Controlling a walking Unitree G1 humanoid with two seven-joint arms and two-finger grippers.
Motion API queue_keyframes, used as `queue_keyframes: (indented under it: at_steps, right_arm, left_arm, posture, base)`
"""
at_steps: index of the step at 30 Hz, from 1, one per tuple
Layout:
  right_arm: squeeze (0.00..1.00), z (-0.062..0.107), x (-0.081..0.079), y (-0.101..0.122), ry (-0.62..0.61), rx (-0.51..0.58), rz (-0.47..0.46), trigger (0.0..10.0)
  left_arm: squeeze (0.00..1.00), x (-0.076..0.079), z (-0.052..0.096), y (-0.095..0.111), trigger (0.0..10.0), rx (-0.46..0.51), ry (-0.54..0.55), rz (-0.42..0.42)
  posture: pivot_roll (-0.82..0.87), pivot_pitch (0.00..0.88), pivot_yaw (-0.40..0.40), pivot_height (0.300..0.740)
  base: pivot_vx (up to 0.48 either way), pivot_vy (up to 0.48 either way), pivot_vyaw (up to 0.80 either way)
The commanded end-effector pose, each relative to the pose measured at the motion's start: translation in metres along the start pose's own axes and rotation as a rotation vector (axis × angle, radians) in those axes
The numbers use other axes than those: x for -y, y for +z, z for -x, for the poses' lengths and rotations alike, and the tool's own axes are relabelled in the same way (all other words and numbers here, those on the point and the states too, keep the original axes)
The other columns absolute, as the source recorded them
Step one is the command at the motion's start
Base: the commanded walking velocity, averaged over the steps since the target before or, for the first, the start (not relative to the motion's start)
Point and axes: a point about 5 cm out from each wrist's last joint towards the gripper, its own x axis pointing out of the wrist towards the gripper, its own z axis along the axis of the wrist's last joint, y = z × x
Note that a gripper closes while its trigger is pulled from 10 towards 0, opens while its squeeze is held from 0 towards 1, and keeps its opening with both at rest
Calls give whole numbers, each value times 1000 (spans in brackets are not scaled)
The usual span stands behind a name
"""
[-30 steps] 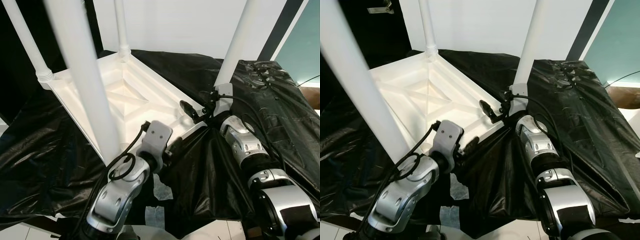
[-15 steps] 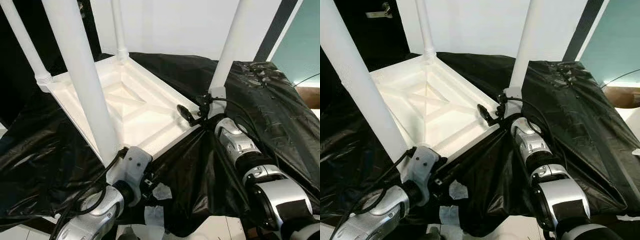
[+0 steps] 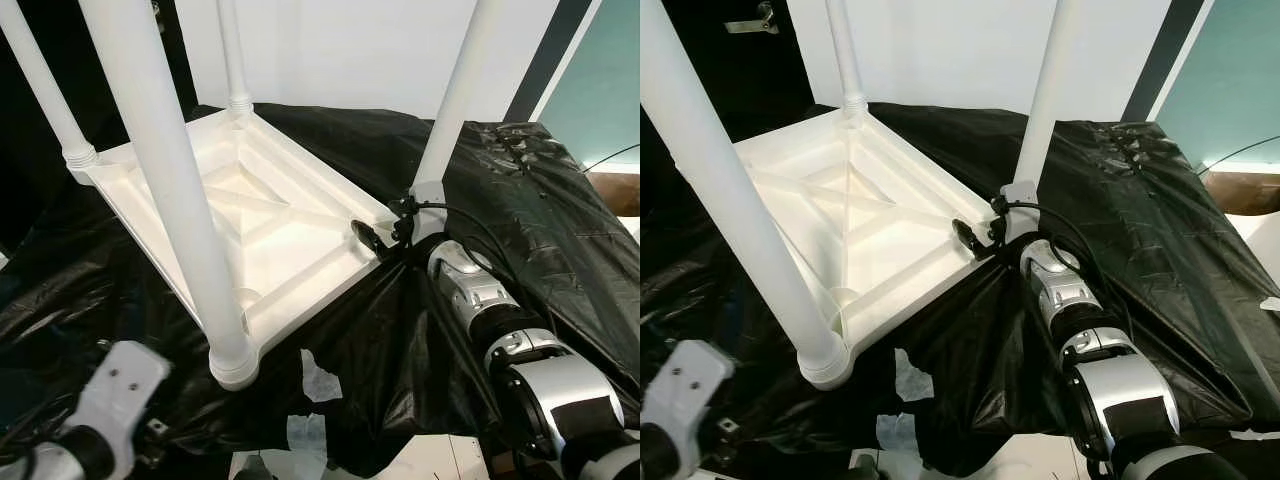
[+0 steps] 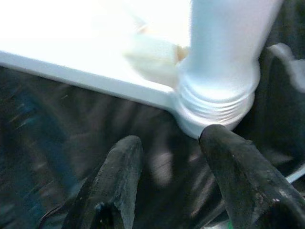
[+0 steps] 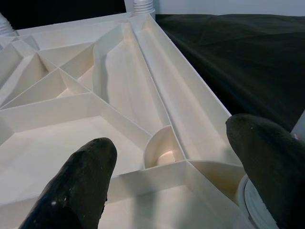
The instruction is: Building children table
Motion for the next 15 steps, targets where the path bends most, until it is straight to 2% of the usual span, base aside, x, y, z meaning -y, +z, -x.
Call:
queue_keyframes:
  at_steps: [1,2,3,4,7,9,12,14,15]
  right_arm:
    - [0,6,2,-10,9,-35,3,10000]
    - [0,8,0,-13,20,-36,3,10000]
    - [0,8,0,-13,20,-36,3,10000]
    - [0,9,-1,-14,28,-36,2,10000]
    - [0,10,-2,-16,37,-34,0,10000]
    - [0,14,-6,-19,67,-27,-11,10000]
    - [0,15,-8,-21,78,-25,-14,10000]
    - [0,21,-11,-25,101,-29,-21,10000]
    - [0,21,-11,-25,101,-29,-21,10000]
  left_arm:
    - [0,-20,10,-2,10000,11,19,3]
    - [0,-33,14,-3,10000,10,79,6]
    - [0,-33,14,-3,10000,10,79,6]
    - [0,-45,16,-2,10000,11,141,19]
    - [0,-53,15,0,10000,32,198,12]
    - [0,-68,7,8,10000,107,311,18]
    - [0,-72,6,10,10000,130,346,23]
    - [0,-85,3,10,10000,171,406,60]
    - [0,-85,3,10,10000,171,406,60]
  posture:
    - [252,57,-63,740]
    - [250,56,-61,740]
    - [250,56,-61,740]
    - [247,55,-60,740]
    - [237,54,-56,740]
    - [222,57,-51,740]
    - [217,59,-51,740]
    - [207,64,-56,740]
    - [207,64,-56,740]
  base:
    - [0,0,0]
    - [0,0,0]
    - [0,0,0]
    - [0,0,0]
    - [0,0,0]
    - [0,0,0]
    - [0,0,0]
    - [0,0,0]
    - [0,0,0]
